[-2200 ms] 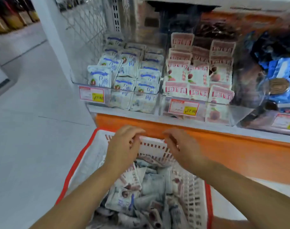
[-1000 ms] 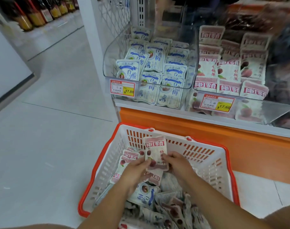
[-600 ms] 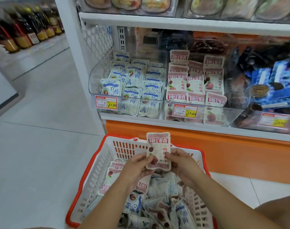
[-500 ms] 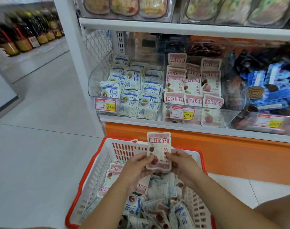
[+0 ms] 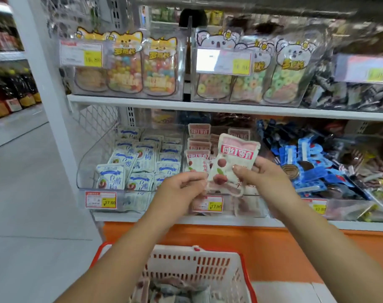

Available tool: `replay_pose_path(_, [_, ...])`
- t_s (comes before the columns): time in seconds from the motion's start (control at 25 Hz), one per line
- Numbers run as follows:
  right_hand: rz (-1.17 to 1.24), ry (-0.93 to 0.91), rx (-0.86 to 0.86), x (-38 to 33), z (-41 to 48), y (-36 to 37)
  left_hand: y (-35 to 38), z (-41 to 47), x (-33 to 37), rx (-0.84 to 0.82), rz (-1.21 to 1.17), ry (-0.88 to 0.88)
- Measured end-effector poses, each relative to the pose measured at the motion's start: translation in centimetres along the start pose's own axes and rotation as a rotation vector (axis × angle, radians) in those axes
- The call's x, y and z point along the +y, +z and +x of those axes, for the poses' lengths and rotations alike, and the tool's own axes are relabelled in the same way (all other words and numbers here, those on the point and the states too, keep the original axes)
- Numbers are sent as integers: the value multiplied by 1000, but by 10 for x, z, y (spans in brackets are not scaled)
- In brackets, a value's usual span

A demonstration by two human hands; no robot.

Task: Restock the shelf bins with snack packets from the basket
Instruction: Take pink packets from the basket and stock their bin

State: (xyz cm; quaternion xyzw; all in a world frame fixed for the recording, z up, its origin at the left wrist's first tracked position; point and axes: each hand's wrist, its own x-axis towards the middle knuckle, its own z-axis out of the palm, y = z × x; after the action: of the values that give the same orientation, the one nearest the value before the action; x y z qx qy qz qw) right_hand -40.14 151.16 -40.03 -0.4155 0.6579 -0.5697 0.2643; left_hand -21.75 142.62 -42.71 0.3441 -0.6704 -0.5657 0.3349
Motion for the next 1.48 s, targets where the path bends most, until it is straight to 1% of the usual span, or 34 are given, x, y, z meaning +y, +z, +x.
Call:
replay_pose_path(0.08, [-214,-66,214,-3,34,-19,-10,25,10,94,353,147])
replay_pose_path(0.12, [-347,-90,293,-1,50,-25,-16,34,11,144,513,214])
replay_pose_path(0.16, [-479,-101,337,3,66,-27,-23,43,7,179,623,253])
replay_pose_path(0.2, [-601,-95,349,7,81,-27,-28,50,1,197,673,259])
replay_pose_path(0.28, [-758,-42,320,17,105,-23,-36,59,-14,177,635,179])
replay_pose_path(0.4, [-847,82,239,35,136,-21,-45,67,-32,80,462,60])
replay_pose_path(0.48, [-868,189,184,46,150,-21,-47,71,-37,34,364,26])
replay_pose_path(0.6, [-807,313,161,54,154,-20,-47,72,-40,0,385,38])
replay_pose_path(0.72, [-663,340,194,58,150,-18,-50,74,-44,-11,380,39])
replay_pose_path(0.88, [-438,283,247,60,139,-15,-52,76,-46,-48,389,47])
replay_pose_path(0.96, [-369,304,240,59,134,-13,-50,74,-44,-29,385,34])
replay_pose_path(1.04, [-416,343,206,55,133,-14,-48,73,-41,-10,405,27])
replay_pose_path(1.16, [-590,389,154,51,132,-14,-47,72,-38,-12,415,40])
replay_pose_path(1.24, [-701,344,182,53,130,-11,-47,72,-38,-19,405,42])
replay_pose_path(1.36, [-878,163,266,58,126,-7,-47,72,-38,-19,397,42])
replay_pose_path(1.44, [-999,46,274,59,120,-8,-47,73,-38,-14,396,48])
replay_pose_path(1.48, [-1057,24,246,60,119,-10,-47,73,-39,-17,408,49])
